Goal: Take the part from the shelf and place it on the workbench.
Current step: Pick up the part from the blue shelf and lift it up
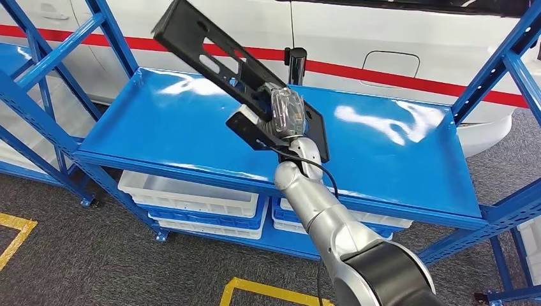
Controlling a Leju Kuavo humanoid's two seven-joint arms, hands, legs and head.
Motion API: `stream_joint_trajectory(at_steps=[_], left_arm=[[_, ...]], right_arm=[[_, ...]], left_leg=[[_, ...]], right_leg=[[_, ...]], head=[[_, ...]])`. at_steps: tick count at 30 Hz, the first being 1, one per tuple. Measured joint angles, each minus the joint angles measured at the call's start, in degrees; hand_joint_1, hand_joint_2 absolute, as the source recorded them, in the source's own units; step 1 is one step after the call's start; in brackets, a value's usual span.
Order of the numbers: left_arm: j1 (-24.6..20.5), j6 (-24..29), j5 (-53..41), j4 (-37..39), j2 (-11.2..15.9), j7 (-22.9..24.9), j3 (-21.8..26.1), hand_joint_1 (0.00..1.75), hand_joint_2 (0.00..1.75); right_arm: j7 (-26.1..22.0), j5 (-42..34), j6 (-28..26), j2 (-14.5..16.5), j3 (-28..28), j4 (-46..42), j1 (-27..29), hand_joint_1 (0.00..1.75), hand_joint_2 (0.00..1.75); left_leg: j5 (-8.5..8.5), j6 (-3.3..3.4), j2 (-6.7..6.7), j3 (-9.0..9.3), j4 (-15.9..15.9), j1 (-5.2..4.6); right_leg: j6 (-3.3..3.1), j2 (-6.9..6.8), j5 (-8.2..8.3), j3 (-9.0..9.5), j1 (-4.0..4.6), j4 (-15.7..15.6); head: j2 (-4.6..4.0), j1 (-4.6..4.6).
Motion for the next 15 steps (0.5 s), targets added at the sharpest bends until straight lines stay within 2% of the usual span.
stream_joint_trajectory(at_steps=[2, 5, 9, 15], left_arm=[[0.0, 0.1, 0.2, 0.0, 0.0, 0.0, 0.3, 0.0, 0.0], [-0.1, 0.2, 0.7, 0.0, 0.0, 0.0, 0.9, 0.0, 0.0], [-0.1, 0.3, 1.5, 0.0, 0.0, -0.3, 1.8, 0.0, 1.75], [-0.1, 0.3, 2.0, 0.0, 0.0, -0.5, 2.9, 0.0, 1.75]], right_arm=[[-2.2, -7.3, 3.3, 0.3, 0.1, -4.3, 0.8, 1.73, 1.75], [-3.7, -13.6, 7.8, 0.6, 0.2, -10.1, 2.5, 1.68, 1.75], [-4.7, -23.3, 16.3, 0.6, 1.0, -20.4, 6.4, 1.69, 1.75], [-4.5, -26.5, 18.4, 0.0, 3.3, -34.7, 11.2, 1.69, 1.75]], left_leg=[[0.0, 0.0, 0.04, 0.01, 0.0, 0.0], [0.0, 0.0, 0.05, 0.01, 0.0, 0.0], [0.0, 0.0, 0.04, 0.0, 0.0, 0.0], [-0.04, -0.04, 0.04, -0.05, 0.0, 0.0]], right_leg=[[0.0, 0.05, 0.0, 0.0, 0.0, 0.0], [0.0, 0.04, 0.0, 0.0, 0.0, 0.0], [0.0, 0.04, 0.0, -0.02, 0.0, 0.0], [0.0, 0.05, -0.01, -0.06, 0.0, 0.0]], head=[[0.0, 0.0], [0.0, 0.01], [0.0, 0.0], [0.0, 0.01]])
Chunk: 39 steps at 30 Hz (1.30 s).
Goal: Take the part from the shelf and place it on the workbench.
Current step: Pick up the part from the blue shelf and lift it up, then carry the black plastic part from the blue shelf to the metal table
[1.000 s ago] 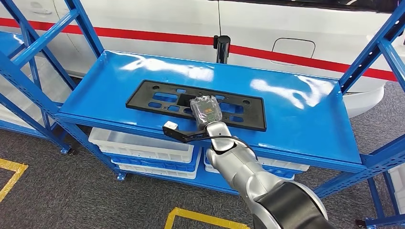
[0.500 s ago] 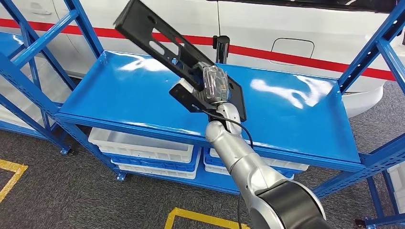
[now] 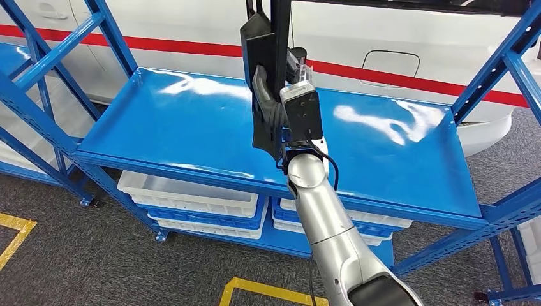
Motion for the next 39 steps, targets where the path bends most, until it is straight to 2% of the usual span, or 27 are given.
stream_joint_trajectory(at_steps=[6, 18, 24, 33, 39], left_arm=[[0.0, 0.0, 0.0, 0.0, 0.0, 0.0, 0.1, 0.0, 1.75], [0.0, -0.5, 0.1, 0.0, 0.0, -0.4, 0.4, 0.0, 1.75], [0.0, -2.1, 0.3, 0.0, -0.1, -1.3, 0.7, 0.0, 1.75], [0.0, -2.2, 1.0, 0.0, -0.2, -1.1, 1.3, 0.0, 1.75], [0.0, -5.0, 2.5, 0.0, -0.5, -2.7, 2.0, 0.0, 1.75]], right_arm=[[0.0, -0.1, 0.1, -0.5, 0.9, -5.2, 1.9, 1.69, 1.75], [-0.4, -0.9, 0.2, -0.8, 1.5, -8.1, 3.0, 1.66, 1.75], [-1.0, -2.9, 0.6, -2.3, 3.8, -12.9, 5.5, 1.55, 1.75], [-2.5, -2.9, -3.0, -5.0, 6.7, -15.4, 8.2, 1.55, 1.75], [-2.6, -3.2, -3.3, -6.4, 7.7, -15.6, 9.5, 1.55, 1.75]], left_leg=[[-0.02, -0.04, 0.0, 0.01, 0.0, 0.0], [-0.01, -0.04, 0.0, 0.01, 0.0, 0.01], [-0.02, -0.04, 0.0, 0.0, 0.0, 0.0], [-0.02, -0.04, 0.01, 0.01, 0.0, 0.0], [-0.02, -0.04, 0.0, 0.01, 0.0, 0.01]], right_leg=[[0.0, 0.0, 0.0, 0.0, 0.0, 0.0], [-0.01, -0.01, 0.01, 0.0, 0.01, 0.0], [0.0, 0.0, 0.0, 0.0, 0.0, 0.0], [0.0, 0.0, 0.0, 0.0, 0.0, 0.0], [0.0, 0.0, 0.0, 0.0, 0.0, 0.0]], head=[[0.0, 0.01], [0.0, 0.0], [0.0, -0.01], [0.0, -0.01], [0.01, -0.01]])
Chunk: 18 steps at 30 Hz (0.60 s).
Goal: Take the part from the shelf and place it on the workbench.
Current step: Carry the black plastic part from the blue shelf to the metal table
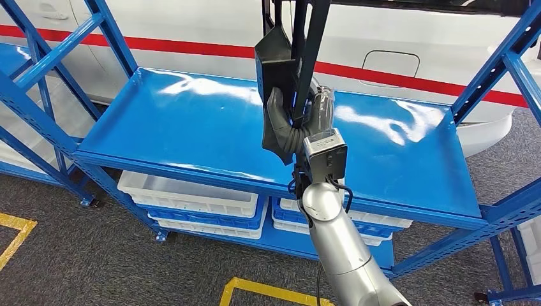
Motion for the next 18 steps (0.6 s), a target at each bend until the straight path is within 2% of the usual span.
stream_joint_trajectory(at_steps=[6, 8, 10, 12, 14, 15, 16, 17, 18], left_arm=[[0.0, -2.7, 0.6, 0.0, -0.2, -1.0, 0.8, 0.0, 1.75], [0.0, -3.6, 0.7, 0.0, -0.3, -1.7, 0.9, 0.0, 1.75], [-0.1, -4.0, 0.7, 0.0, -0.5, -1.9, 0.9, 0.0, 1.75], [-0.2, -4.3, 0.6, 0.0, -0.7, -2.0, 0.9, 0.0, 1.75], [-0.3, -4.6, 0.6, 0.0, -0.7, -2.0, 0.9, 0.0, 1.75], [-0.3, -4.7, 0.6, 0.0, -0.8, -2.0, 0.9, 0.0, 1.75], [-0.3, -4.8, 0.6, 0.0, -0.8, -2.0, 0.9, 0.0, 1.75], [-0.3, -4.8, 0.5, 0.0, -0.8, -2.1, 0.9, 0.0, 1.75], [-0.3, -4.9, 0.5, 0.0, -0.9, -2.1, 0.9, 0.0, 1.75]], right_arm=[[0.0, -0.3, 0.1, -1.1, 0.3, 0.0, 0.8, 1.55, 1.75], [0.0, -0.3, 0.1, -1.6, 0.3, 0.0, 1.1, 1.55, 1.75], [-0.3, -0.4, 0.0, -2.1, 0.3, -0.1, 1.5, 1.55, 1.75], [-0.8, -0.6, 0.0, -2.8, 0.3, -0.2, 1.9, 1.55, 1.75], [-1.2, -0.8, 0.0, -3.7, 0.3, -0.2, 2.5, 1.55, 1.75], [-1.3, -1.0, 0.0, -4.1, 0.2, -0.2, 3.1, 1.55, 1.75], [-1.4, -1.0, 0.0, -4.5, 0.2, -0.2, 3.6, 1.55, 1.75], [-1.5, -1.1, 0.0, -4.8, 0.2, -0.2, 4.1, 1.55, 1.75], [-1.6, -1.1, 0.0, -5.0, 0.1, -0.2, 4.4, 1.55, 1.75]], left_leg=[[-0.25, 0.49, 0.0, -0.18, 0.3, -0.16], [-0.03, 0.93, -0.01, -0.11, 0.2, -0.3], [0.98, 1.54, 0.12, 0.57, -1.2, -0.02], [2.0, 2.05, 0.34, 1.13, -2.6, 0.33], [2.33, 2.16, 0.46, 0.93, -2.9, 0.33], [2.42, 2.02, 0.48, 0.76, -2.8, 0.4], [2.51, 1.84, 0.51, 0.61, -2.8, 0.53], [2.57, 1.57, 0.53, 0.43, -2.7, 0.76], [2.55, 1.19, 0.54, 0.22, -2.4, 1.04]], right_leg=[[0.12, 0.0, 0.06, 0.04, -0.41, -0.1], [0.47, 0.02, 0.29, 0.13, -0.52, -0.3], [0.84, -0.08, 0.07, -0.08, -0.36, -0.1], [0.78, -0.24, -2.17, -1.8, -0.37, 3.5], [0.91, -0.31, -5.53, -5.05, -0.97, 11.1], [1.29, -0.34, -6.53, -6.28, -1.35, 14.1], [1.91, -0.39, -6.73, -6.59, -1.77, 15.3], [2.77, -0.53, -6.04, -5.67, -2.21, 14.0], [3.72, -0.77, -4.77, -3.63, -2.67, 10.5]], head=[[-0.01, -0.02], [-0.01, -0.03], [-0.01, 0.01], [-0.01, 0.1], [0.0, 0.18], [0.0, 0.21], [0.0, 0.21], [0.0, 0.22], [-0.01, 0.22]])
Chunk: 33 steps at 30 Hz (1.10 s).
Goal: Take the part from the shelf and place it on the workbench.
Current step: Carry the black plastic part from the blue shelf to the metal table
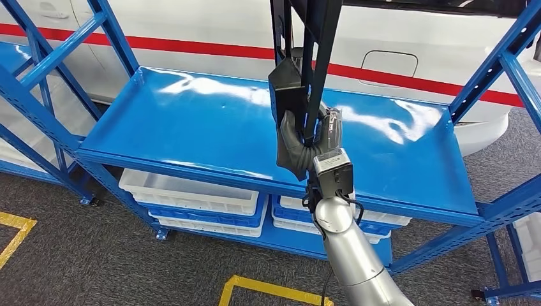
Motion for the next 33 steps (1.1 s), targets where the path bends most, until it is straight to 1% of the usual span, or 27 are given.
stream_joint_trajectory(at_steps=[1, 2, 3, 5, 7, 8, 10, 11, 12, 13, 14, 15, 16, 18, 19, 20, 22, 23, 24, 26, 27, 28, 29, 30, 31, 32, 33], left_arm=[[0.0, -0.1, 0.0, 0.0, 0.0, -0.1, 0.0, 0.0, 1.75], [-0.1, -0.1, -0.1, 0.0, 0.0, -0.1, 0.0, 0.0, 1.75], [-0.1, -0.2, -0.1, 0.0, 0.0, -0.2, 0.0, 0.0, 1.75], [-0.2, -0.3, -0.2, 0.0, 0.1, -0.2, 0.0, 0.0, 1.75], [-0.1, -0.4, -0.3, 0.0, 0.1, -0.2, 0.0, 0.0, 1.75], [-0.1, -0.5, -0.3, 0.0, 0.1, -0.2, 0.0, 0.0, 1.75], [-0.2, -0.7, -0.3, 0.0, 0.1, -0.2, 0.0, 0.0, 1.75], [-0.2, -0.8, -0.2, 0.0, 0.1, -0.2, 0.0, 0.0, 1.75], [-0.2, -0.9, -0.2, 0.0, 0.1, -0.2, 0.0, 0.0, 1.75], [-0.2, -0.9, -0.2, 0.0, 0.1, -0.2, 0.0, 0.0, 1.75], [-0.2, -0.9, -0.2, 0.0, 0.1, -0.2, 0.0, 0.0, 1.75], [-0.2, -1.0, -0.2, 0.0, 0.1, -0.2, 0.0, 0.0, 1.75], [-0.3, -1.0, -0.2, 0.0, 0.2, -0.2, 0.0, 0.0, 1.75], [-0.4, -1.0, -0.2, -0.2, 0.5, -0.3, 0.0, 0.0, 1.75], [-0.5, -1.0, -0.2, -0.2, 0.6, -0.3, 0.0, 0.0, 1.75], [-0.5, -0.9, -0.2, -0.3, 0.7, -0.3, 0.0, 0.0, 1.75], [-0.6, -0.8, -0.3, -0.3, 0.6, -0.4, 0.0, 0.0, 1.75], [-0.6, -0.8, -0.4, -0.3, 0.6, -0.4, 0.0, 0.0, 1.75], [-0.6, -0.8, -0.4, -0.4, 0.6, -0.4, 0.0, 0.0, 1.75], [-0.6, -0.8, -0.4, -0.4, 0.6, -0.4, 0.0, 0.0, 1.75], [-0.6, -0.8, -0.4, -0.4, 0.5, -0.4, 0.1, 0.0, 1.75], [-0.6, -0.8, -0.4, -0.3, 0.4, -0.4, 0.1, 0.0, 1.75], [-0.5, -0.8, -0.4, -0.3, 0.3, -0.4, 0.1, 0.0, 1.75], [-0.5, -0.8, -0.4, -0.3, 0.2, -0.4, 0.1, 0.0, 1.75], [-0.5, -0.8, -0.4, -0.3, 0.2, -0.4, 0.1, 0.0, 1.75], [-0.5, -0.8, -0.4, -0.4, 0.2, -0.4, 0.1, 0.0, 1.75], [-0.5, -0.8, -0.4, -0.4, 0.3, -0.4, 0.1, 0.0, 1.75]], right_arm=[[-0.1, 0.0, 0.0, -0.2, 0.0, -0.1, 0.2, 1.55, 1.75], [-0.1, 0.0, -0.1, -0.3, 0.0, -0.2, 0.3, 1.55, 1.75], [-0.2, 0.0, -0.1, -0.4, -0.1, -0.3, 0.4, 1.55, 1.75], [-0.4, 0.2, -0.3, -0.6, -0.2, -0.7, 0.8, 1.55, 1.75], [-0.5, 0.3, -0.4, -0.7, -0.3, -0.9, 1.2, 1.55, 1.75], [-0.5, 0.4, -0.4, -0.7, -0.4, -1.0, 1.3, 1.55, 1.75], [-0.6, 0.7, -0.4, -0.7, -0.4, -1.2, 1.5, 1.55, 1.75], [-0.6, 0.8, -0.4, -0.7, -0.4, -1.2, 1.6, 1.55, 1.75], [-0.6, 1.0, -0.4, -0.7, -0.4, -1.3, 1.7, 1.55, 1.75], [-0.6, 1.1, -0.4, -0.7, -0.4, -1.3, 1.9, 1.55, 1.75], [-0.6, 1.1, -0.4, -0.7, -0.4, -1.3, 2.1, 1.55, 1.75], [-0.6, 1.2, -0.4, -0.7, -0.4, -1.3, 2.1, 1.55, 1.75], [-0.6, 1.2, -0.4, -0.7, -0.4, -1.4, 2.2, 1.55, 1.75], [-0.6, 1.3, -0.4, -0.6, -0.5, -1.7, 2.2, 1.55, 1.75], [-0.6, 1.4, -0.4, -0.5, -0.5, -1.8, 2.2, 1.55, 1.75], [-0.6, 1.5, -0.3, -0.4, -0.5, -1.8, 2.1, 1.55, 1.75], [-0.6, 1.7, -0.2, -0.3, -0.5, -2.0, 2.1, 1.55, 1.75], [-0.7, 1.7, -0.1, -0.3, -0.6, -2.1, 2.1, 1.55, 1.75], [-0.7, 1.8, 0.0, -0.3, -0.6, -2.2, 2.0, 1.55, 1.75], [-0.7, 1.8, 0.0, -0.5, -0.6, -2.3, 2.0, 1.55, 1.75], [-0.7, 1.8, 0.0, -0.6, -0.6, -2.3, 2.1, 1.55, 1.75], [-0.7, 1.8, 0.0, -0.7, -0.6, -2.3, 2.3, 1.55, 1.75], [-0.7, 1.8, 0.0, -0.8, -0.6, -2.3, 2.4, 1.55, 1.75], [-0.7, 1.8, 0.0, -0.9, -0.6, -2.3, 2.4, 1.55, 1.75], [-0.7, 1.8, 0.0, -0.9, -0.6, -2.3, 2.4, 1.55, 1.75], [-0.7, 1.8, 0.0, -0.9, -0.6, -2.3, 2.4, 1.55, 1.75], [-0.7, 1.8, 0.1, -0.9, -0.6, -2.3, 2.3, 1.55, 1.75]], left_leg=[[-0.12, -0.5, 0.03, -0.3, 0.4, 0.23], [-0.27, -1.09, 0.0, -0.68, 0.9, 0.35], [-0.43, -1.65, -0.07, -1.03, 1.5, 0.34], [-0.52, -2.47, -0.31, -1.61, 2.3, 0.3], [-1.05, -2.94, -0.39, -2.15, 3.1, 0.74], [-2.33, -3.09, -0.35, -2.71, 4.5, 0.94], [-6.97, -3.25, -0.29, -4.89, 10.4, 1.05], [-9.41, -3.26, -0.28, -6.21, 14.3, 1.0], [-11.03, -3.18, -0.28, -7.14, 17.4, 0.95], [-11.63, -2.95, -0.28, -7.29, 19.0, 0.86], [-11.17, -2.48, -0.29, -6.36, 18.6, 0.66], [-9.96, -1.75, -0.32, -4.36, 16.1, 0.32], [-8.8, -0.62, -0.37, -1.61, 12.2, -0.25], [-7.6, 1.35, -0.12, 2.64, 5.8, -1.32], [-7.5, 1.91, 0.04, 3.49, 4.1, -1.84], [-7.29, 2.06, 0.27, 3.42, 3.6, -2.16], [-5.72, 2.4, 0.46, 3.44, 1.7, -2.44], [-4.64, 2.62, 0.55, 3.57, 0.5, -2.25], [-3.46, 2.72, 0.65, 3.6, -0.6, -1.94], [-1.73, 2.24, 0.81, 2.85, -1.4, -1.41], [-1.17, 1.78, 0.87, 2.23, -1.3, -1.21], [-0.74, 1.25, 0.87, 1.66, -1.3, -1.01], [-0.4, 0.78, 0.86, 1.12, -1.2, -0.75], [-0.18, 0.29, 0.85, 0.58, -0.8, -0.41], [-0.15, -0.27, 0.86, -0.01, -0.2, -0.08], [-0.27, -0.89, 0.86, -0.74, 0.6, 0.1], [-0.54, -1.48, 0.86, -1.41, 1.6, 0.19]], right_leg=[[0.85, -0.28, 0.94, 2.31, -0.41, -4.2], [1.28, -0.24, 1.88, 4.21, -0.38, -7.1], [1.26, -0.11, 2.22, 5.27, -0.38, -8.9], [0.18, 0.54, 2.24, 5.23, -0.01, -8.8], [-1.12, 0.65, 2.29, 4.71, -0.26, -8.7], [-1.71, 0.66, 2.57, 4.47, -0.22, -8.7], [-2.81, 0.65, 3.23, 3.82, 0.12, -8.8], [-3.27, 0.63, 3.54, 3.4, 0.47, -8.8], [-3.62, 0.62, 3.86, 2.95, 0.85, -8.8], [-3.9, 0.61, 4.2, 2.5, 1.24, -8.7], [-4.11, 0.63, 4.58, 2.04, 1.63, -8.7], [-4.23, 0.68, 4.99, 1.62, 2.01, -8.8], [-4.31, 0.71, 5.4, 1.29, 2.27, -8.8], [-4.06, 0.67, 6.21, 0.93, 2.44, -9.0], [-3.8, 0.58, 6.54, 0.9, 2.24, -9.1], [-3.41, 0.48, 6.91, 0.94, 2.03, -9.4], [-2.79, 0.32, 7.61, 0.86, 2.04, -10.2], [-2.72, 0.28, 7.25, 0.39, 2.2, -9.7], [-2.79, 0.27, 6.14, -0.51, 2.28, -8.2], [-2.9, 0.28, 2.24, -3.21, 1.82, -1.4], [-2.6, 0.28, 0.61, -4.29, 1.42, 2.1], [-2.07, 0.24, -0.31, -4.57, 1.0, 4.1], [-1.29, 0.15, -0.44, -3.7, 0.52, 3.9], [-0.34, -0.01, 0.13, -1.61, 0.02, 1.4], [0.64, -0.23, 0.78, 1.18, -0.48, -2.7], [1.27, -0.28, 1.23, 3.51, -0.67, -6.0], [1.25, -0.23, 1.45, 4.96, -0.76, -8.3]], head=[[0.0, 0.07], [0.01, 0.2], [0.01, 0.32], [0.01, 0.25], [0.0, -0.04], [0.0, -0.09], [0.0, -0.22], [0.0, -0.26], [0.0, -0.3], [0.0, -0.3], [0.0, -0.3], [0.0, -0.3], [0.0, -0.28], [0.0, 0.0], [0.0, 0.04], [0.0, 0.02], [0.0, -0.27], [0.0, -0.26], [0.0, -0.19], [0.0, 0.03], [0.0, 0.07], [0.0, 0.1], [0.0, 0.1], [0.0, 0.1], [0.0, 0.15], [0.0, 0.28], [0.0, 0.36]])
